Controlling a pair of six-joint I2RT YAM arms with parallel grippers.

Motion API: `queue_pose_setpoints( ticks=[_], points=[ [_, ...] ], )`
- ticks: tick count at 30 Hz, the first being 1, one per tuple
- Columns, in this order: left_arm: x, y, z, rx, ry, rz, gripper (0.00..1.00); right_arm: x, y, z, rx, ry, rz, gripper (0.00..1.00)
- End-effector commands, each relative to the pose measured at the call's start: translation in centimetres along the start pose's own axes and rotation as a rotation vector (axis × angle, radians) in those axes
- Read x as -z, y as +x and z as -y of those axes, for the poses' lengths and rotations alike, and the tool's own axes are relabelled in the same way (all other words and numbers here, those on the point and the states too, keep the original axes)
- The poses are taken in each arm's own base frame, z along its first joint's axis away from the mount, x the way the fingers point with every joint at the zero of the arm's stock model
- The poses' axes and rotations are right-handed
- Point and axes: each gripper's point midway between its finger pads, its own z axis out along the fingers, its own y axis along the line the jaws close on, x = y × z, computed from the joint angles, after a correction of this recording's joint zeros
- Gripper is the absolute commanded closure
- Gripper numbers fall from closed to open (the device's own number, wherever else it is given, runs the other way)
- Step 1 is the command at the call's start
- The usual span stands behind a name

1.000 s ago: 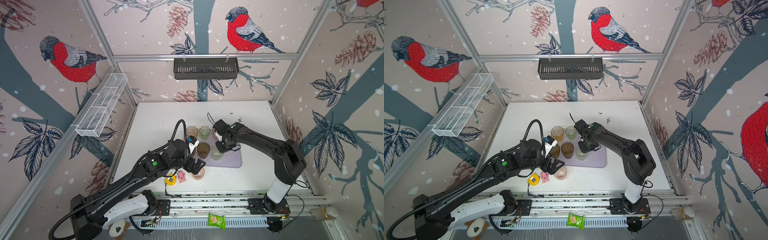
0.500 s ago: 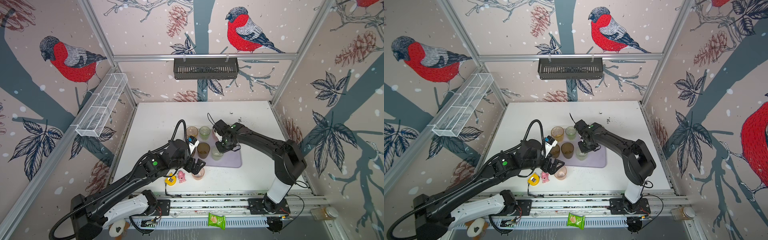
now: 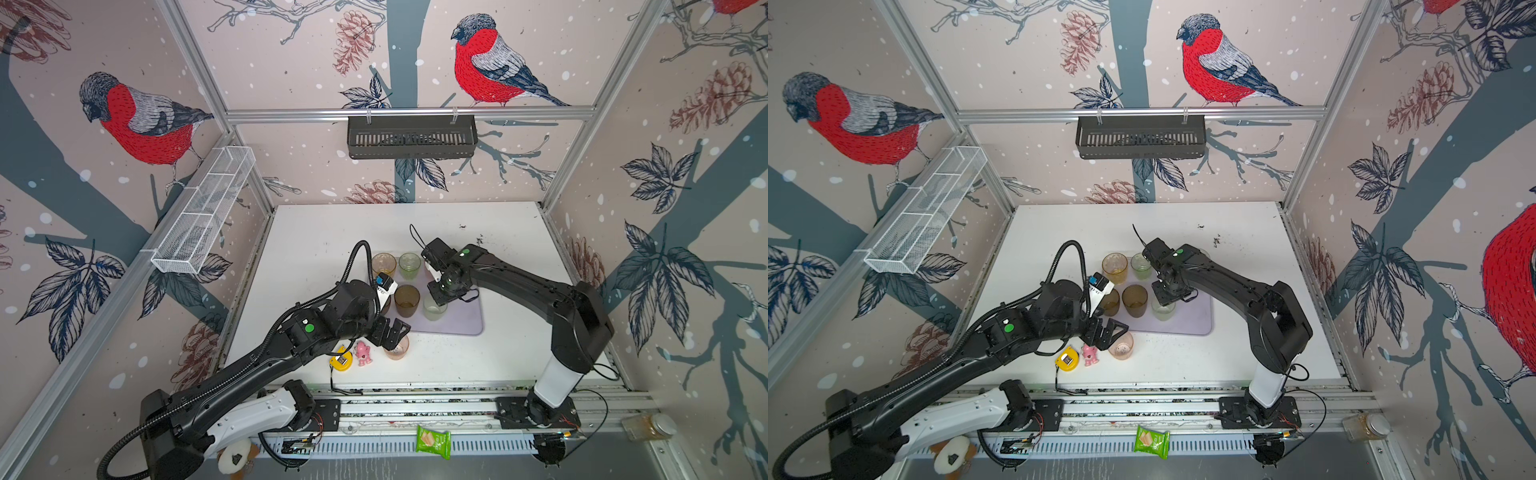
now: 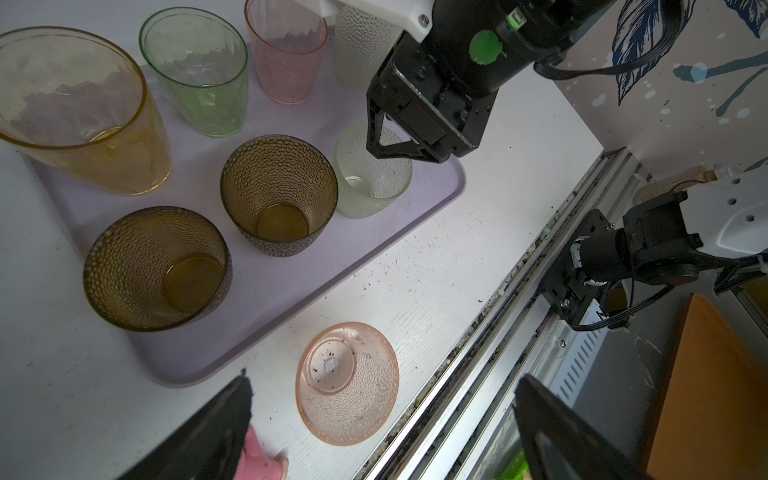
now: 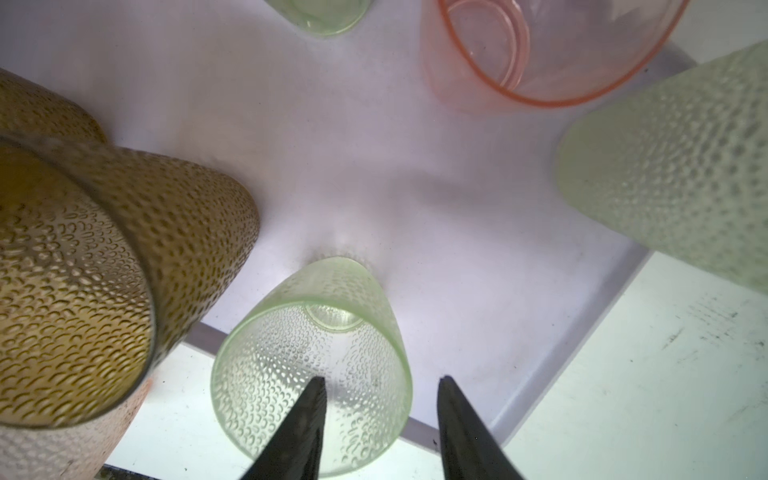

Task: Place the glasses into the tray
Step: 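Open the right gripper and raise it off the pale green glass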

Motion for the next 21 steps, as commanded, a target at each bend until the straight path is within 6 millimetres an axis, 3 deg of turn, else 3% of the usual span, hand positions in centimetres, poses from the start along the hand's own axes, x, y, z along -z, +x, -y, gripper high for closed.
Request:
queue_pose_setpoints(
  ticks=[1,14,21],
  points=[
    [0.2,-0.2,0.3,0.013,0.016,0.014,0.02,1.0,0.1,0.0,-0.013,0.021,0.007,0.54],
    [1.3,0.4,0.2,0.056,0.023,0.046,0.02,4.3,0.7,-3.0,-0.010,-0.054,0.080,0.53],
    [2.1,0.9,0.2,0.086,0.036,0.067,0.02,5.7,1.9,-4.4,-0.012,-0.084,0.111,0.48]
  ],
)
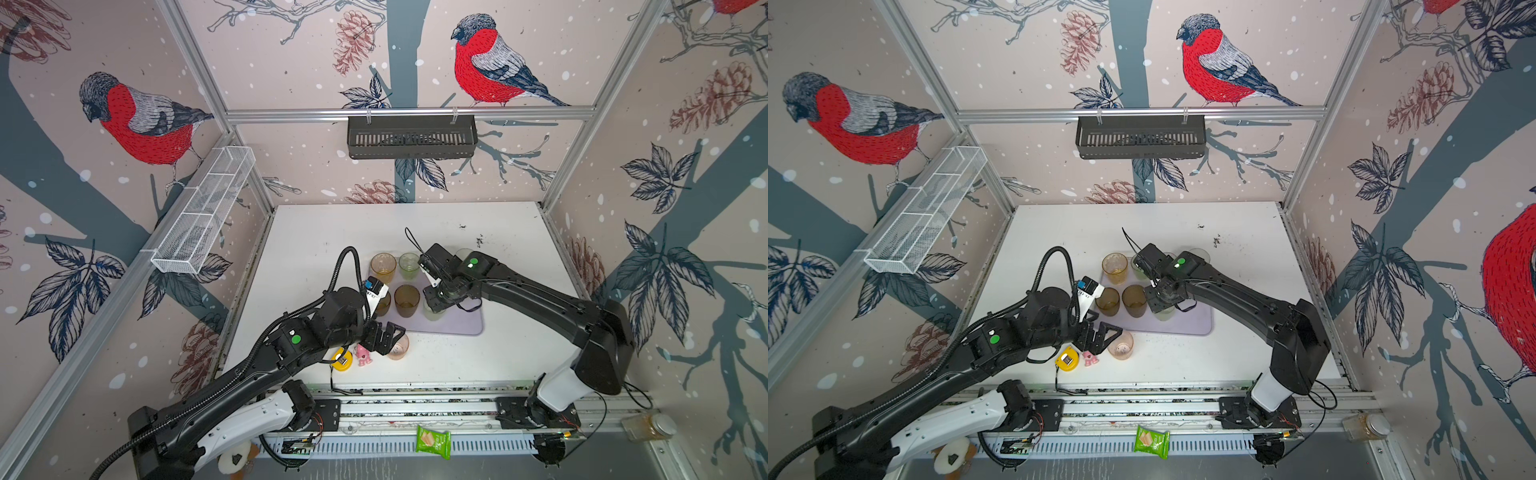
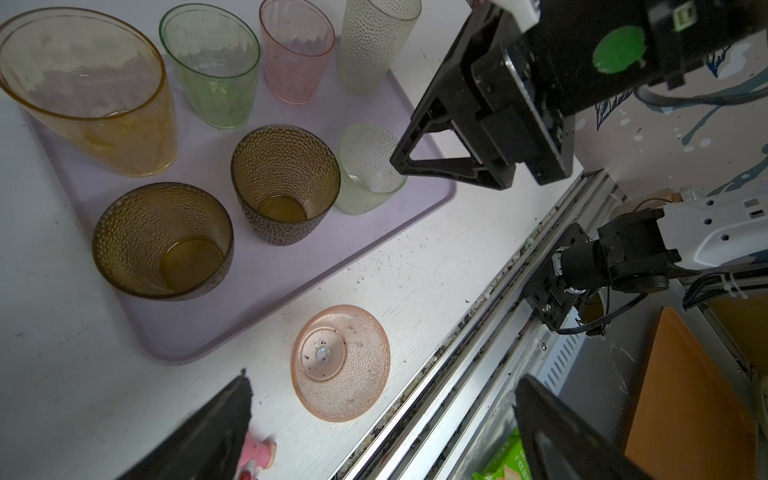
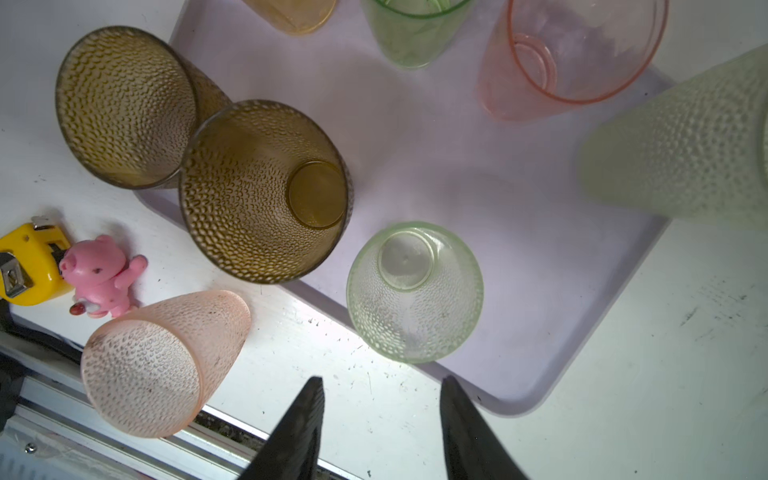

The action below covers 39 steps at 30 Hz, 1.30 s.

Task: Place the glasses into the tray
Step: 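Open the right gripper and raise it off the pale green glass, then move the right gripper over the pale pink glass while the left gripper withdraws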

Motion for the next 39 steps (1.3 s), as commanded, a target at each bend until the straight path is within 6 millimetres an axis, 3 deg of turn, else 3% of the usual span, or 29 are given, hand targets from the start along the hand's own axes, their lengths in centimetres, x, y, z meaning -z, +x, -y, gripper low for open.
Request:
queue_pose_setpoints(
  ticks=[1,5,18,25,39],
  points=[
    [0.5,0.1,0.2,0.027,0.013,0.015,0.02,0.7,0.6,-0.6,-0.033,-0.012,0.015,0.46],
    [1.1,0.4,0.0,0.043,0.008,0.025,0.02,1.6,1.8,-1.9,-0.045,-0.045,0.029,0.40],
    [2.5,1.9,-0.4,0.112,0.029,0.055,0.02,2.5,5.6,-5.8,-0.071,-0.145,0.072,0.39],
    [2.8,2.3,-0.2,0.133,0.041,0.035,0.02,1.4,6.7,-7.7,-0.051,-0.166,0.051,0.41],
    [4.5,3.8,-0.2,0.196,0.068,0.040,0.02,-1.5,6.2,-9.8,-0.034,-0.161,0.003,0.45]
  ],
)
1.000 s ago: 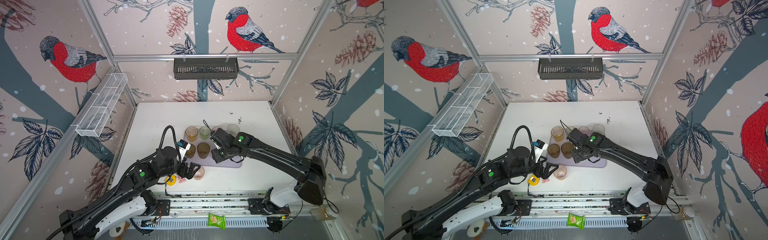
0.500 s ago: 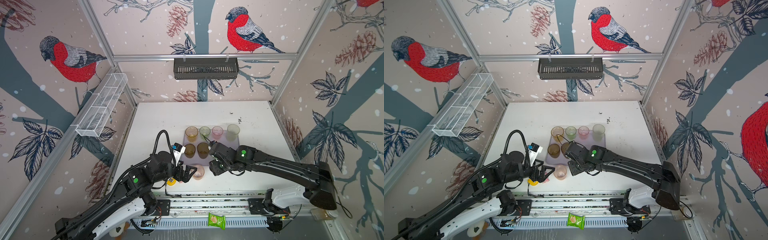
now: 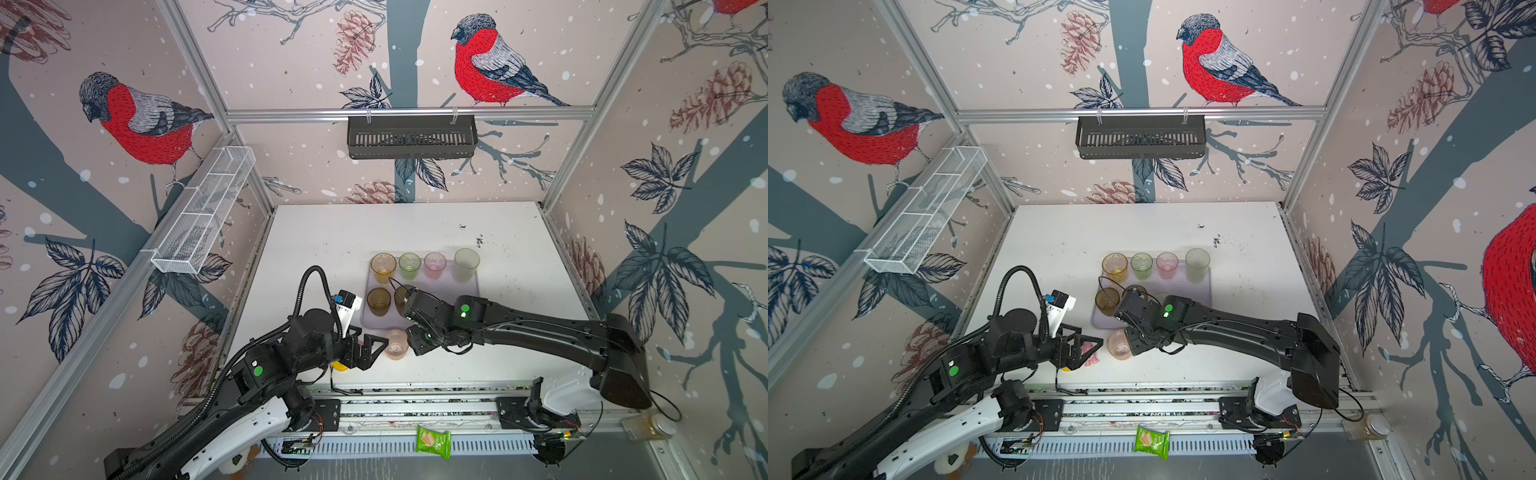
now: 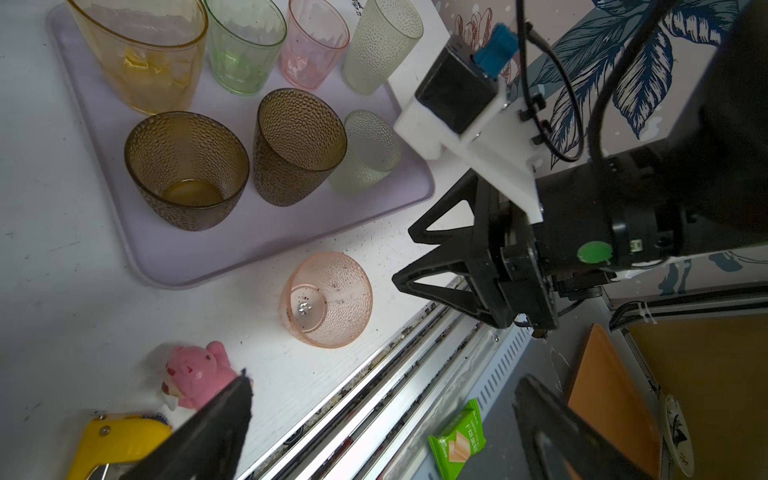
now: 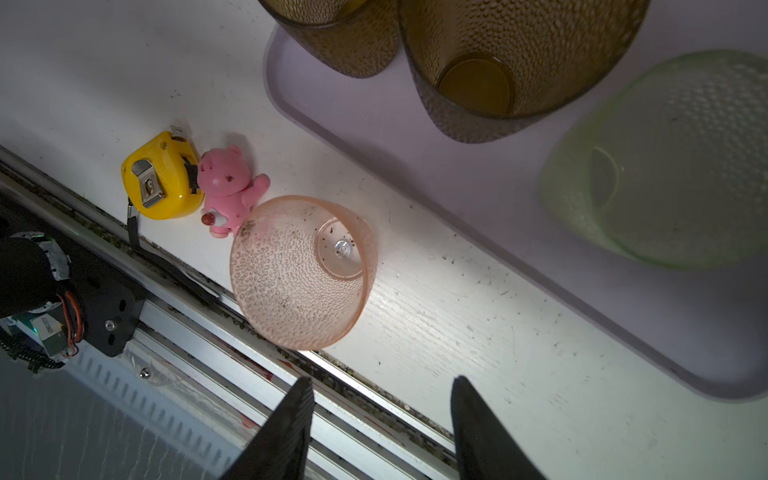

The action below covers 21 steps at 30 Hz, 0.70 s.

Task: Place the glasses into the tray
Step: 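Move the right gripper over the pale pink glass while the left gripper withdraws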

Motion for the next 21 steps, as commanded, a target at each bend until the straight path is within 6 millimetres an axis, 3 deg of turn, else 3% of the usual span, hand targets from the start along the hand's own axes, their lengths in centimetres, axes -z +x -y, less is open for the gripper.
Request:
queue_pose_setpoints(
  ticks=[1,21],
  points=[
    [0.4,0.8,-0.1,0.034,0.006,-0.021,0.02,-0.6,-0.3,-0.9,-0.009,-0.022,-0.003,0.45],
    [2.1,1.8,-1.2,0.073,-0.019,0.003,0.02,-3.1,-1.5,-0.7,-0.004,0.021,-0.046,0.55]
  ],
)
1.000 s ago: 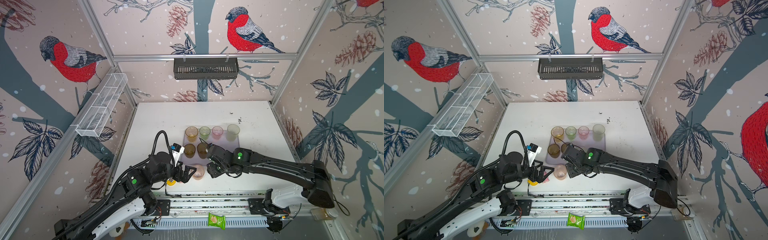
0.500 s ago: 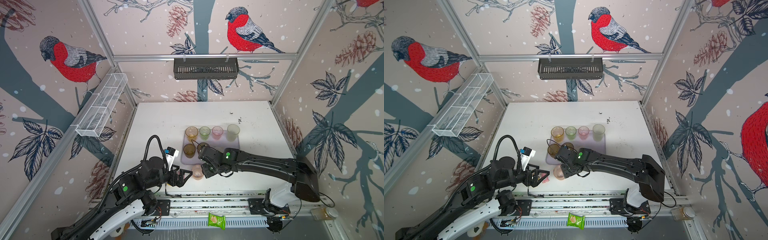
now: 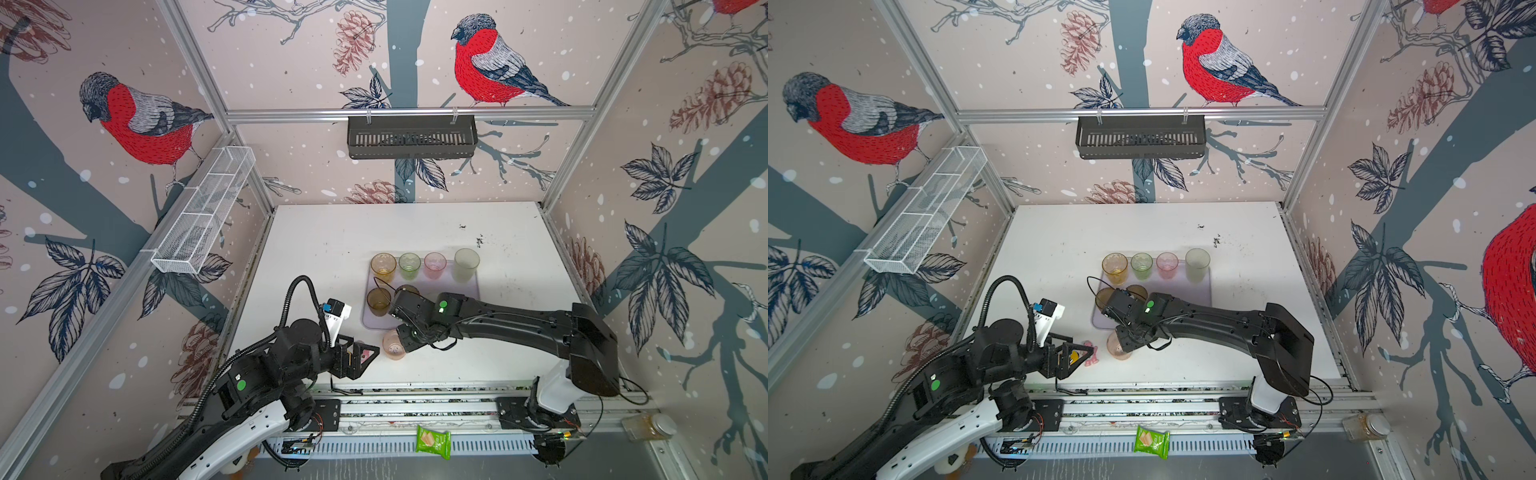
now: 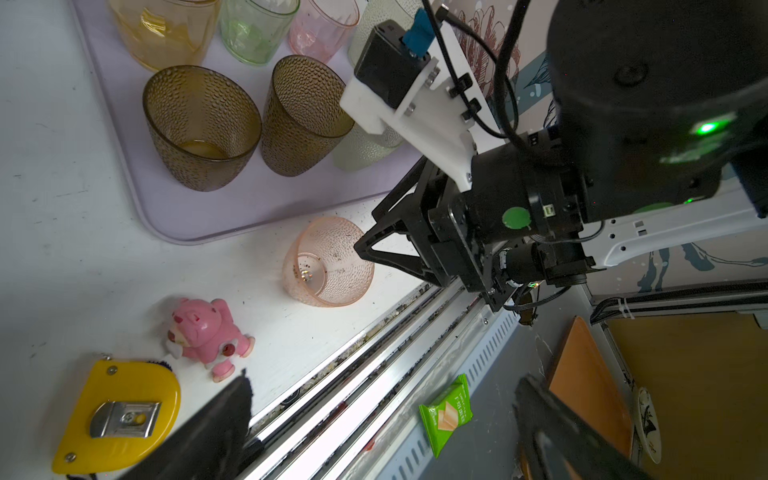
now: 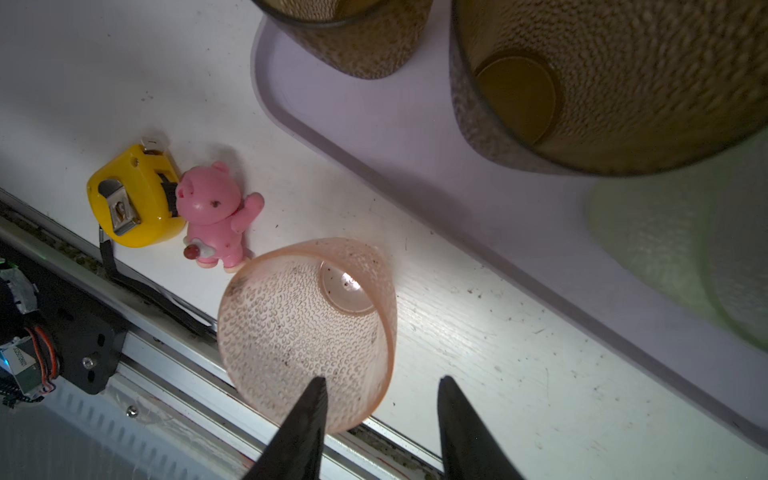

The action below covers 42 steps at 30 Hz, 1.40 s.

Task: Place the glasses into the tray
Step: 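Move the right gripper over the pale pink glass while the left gripper withdraws, then lower the right gripper onto the pale pink glass rim and close it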

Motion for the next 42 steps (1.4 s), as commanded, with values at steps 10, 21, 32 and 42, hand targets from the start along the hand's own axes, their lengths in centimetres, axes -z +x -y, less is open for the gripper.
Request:
queue_pose_setpoints(
  ticks=[10,21,32,42],
  points=[
    [1.1,0.0,-0.9,0.026,-0.044,0.031,0.02,-1.1,-0.8,0.1,0.040,0.025,-0.034,0.59],
    [1.5,-1.0,-0.7,0.000,-0.059,0.061,0.02,-2.2,-0.6,0.5,0.063,0.051,-0.067,0.63],
    [0.9,-1.1,-0.6,-0.004,-0.052,0.057,0.02,-2.6,-0.4,1.1,0.074,0.067,-0.082,0.75],
    [0.8,-1.2,-0.5,0.000,-0.047,0.060,0.02,-2.6,0.1,1.5,0.071,0.068,-0.085,0.81]
  ],
)
